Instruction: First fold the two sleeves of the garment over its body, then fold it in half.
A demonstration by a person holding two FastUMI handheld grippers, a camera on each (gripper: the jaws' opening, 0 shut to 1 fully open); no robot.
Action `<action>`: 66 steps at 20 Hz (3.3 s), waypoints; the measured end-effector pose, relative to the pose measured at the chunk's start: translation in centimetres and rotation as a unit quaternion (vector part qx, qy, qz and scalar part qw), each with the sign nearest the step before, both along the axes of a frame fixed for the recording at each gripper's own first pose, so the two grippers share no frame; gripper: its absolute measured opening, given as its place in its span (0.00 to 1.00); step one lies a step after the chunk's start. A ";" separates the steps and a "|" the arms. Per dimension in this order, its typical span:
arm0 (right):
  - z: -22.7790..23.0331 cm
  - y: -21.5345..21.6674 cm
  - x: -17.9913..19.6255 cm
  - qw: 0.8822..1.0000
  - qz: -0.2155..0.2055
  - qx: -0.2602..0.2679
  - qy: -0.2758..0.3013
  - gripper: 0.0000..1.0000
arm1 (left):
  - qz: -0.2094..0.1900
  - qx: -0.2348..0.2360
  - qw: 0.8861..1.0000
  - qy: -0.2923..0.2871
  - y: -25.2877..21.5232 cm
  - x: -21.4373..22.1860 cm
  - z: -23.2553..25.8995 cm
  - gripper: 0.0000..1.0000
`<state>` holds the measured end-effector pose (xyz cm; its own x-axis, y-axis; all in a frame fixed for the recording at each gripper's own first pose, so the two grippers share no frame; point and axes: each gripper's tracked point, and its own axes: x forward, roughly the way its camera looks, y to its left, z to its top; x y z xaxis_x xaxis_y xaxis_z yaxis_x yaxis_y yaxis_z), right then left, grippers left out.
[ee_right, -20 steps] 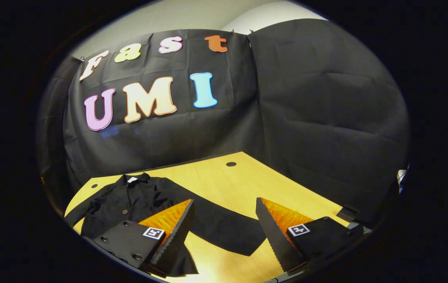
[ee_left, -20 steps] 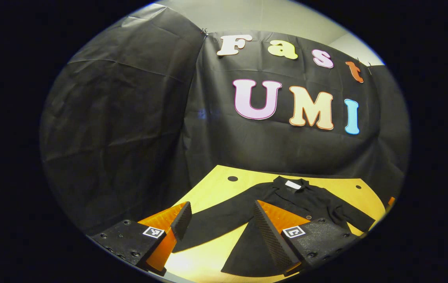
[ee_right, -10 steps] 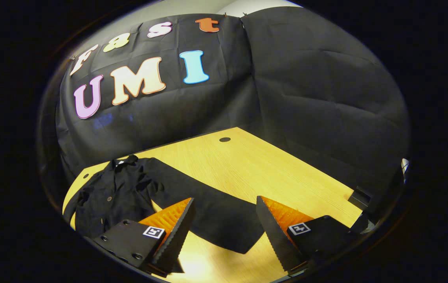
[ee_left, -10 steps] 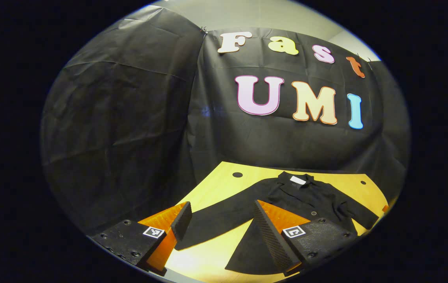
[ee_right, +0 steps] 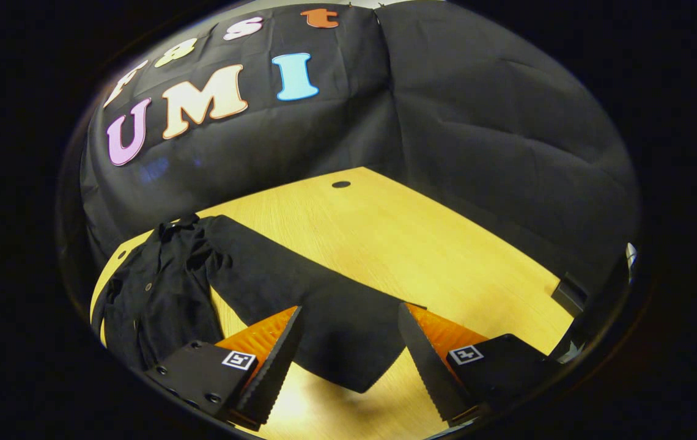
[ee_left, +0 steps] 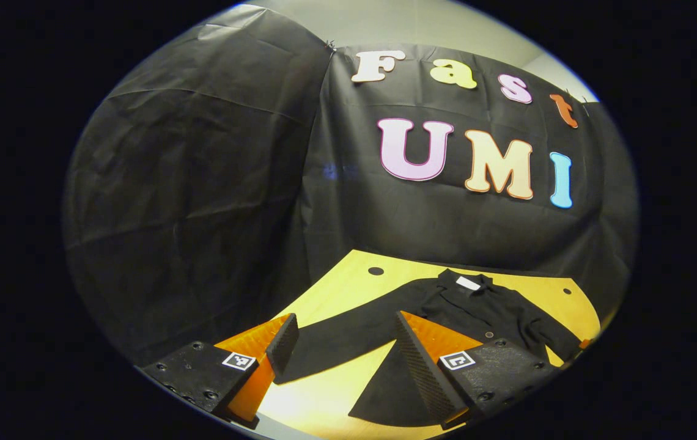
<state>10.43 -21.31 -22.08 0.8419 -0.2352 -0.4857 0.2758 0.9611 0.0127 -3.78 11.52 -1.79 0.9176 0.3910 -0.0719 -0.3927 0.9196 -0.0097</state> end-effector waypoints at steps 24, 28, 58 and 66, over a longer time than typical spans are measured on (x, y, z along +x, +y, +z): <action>-3.6 -0.3 -0.4 0.998 0.020 -0.021 0.058 0.47 | -0.023 0.001 1.000 0.011 -1.3 -0.1 -0.8 0.92; -3.8 0.2 -0.4 0.998 0.013 -0.015 0.060 0.14 | -0.020 0.001 1.000 0.013 -1.0 -0.2 -1.0 0.92; 11.8 10.0 10.3 0.992 0.103 -0.070 -0.011 0.00 | 0.004 -0.018 1.000 0.025 1.3 -2.0 -3.4 0.93; 17.7 18.4 15.5 0.981 0.167 -0.089 -0.050 0.02 | 0.019 -0.010 0.999 0.041 2.3 -3.0 -4.6 0.93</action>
<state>25.98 -2.95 -4.40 0.9280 -0.0108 -0.3725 -0.0496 0.9871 -0.1522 -6.76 13.81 -6.37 0.8926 0.4235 -0.1545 -0.4278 0.9038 0.0057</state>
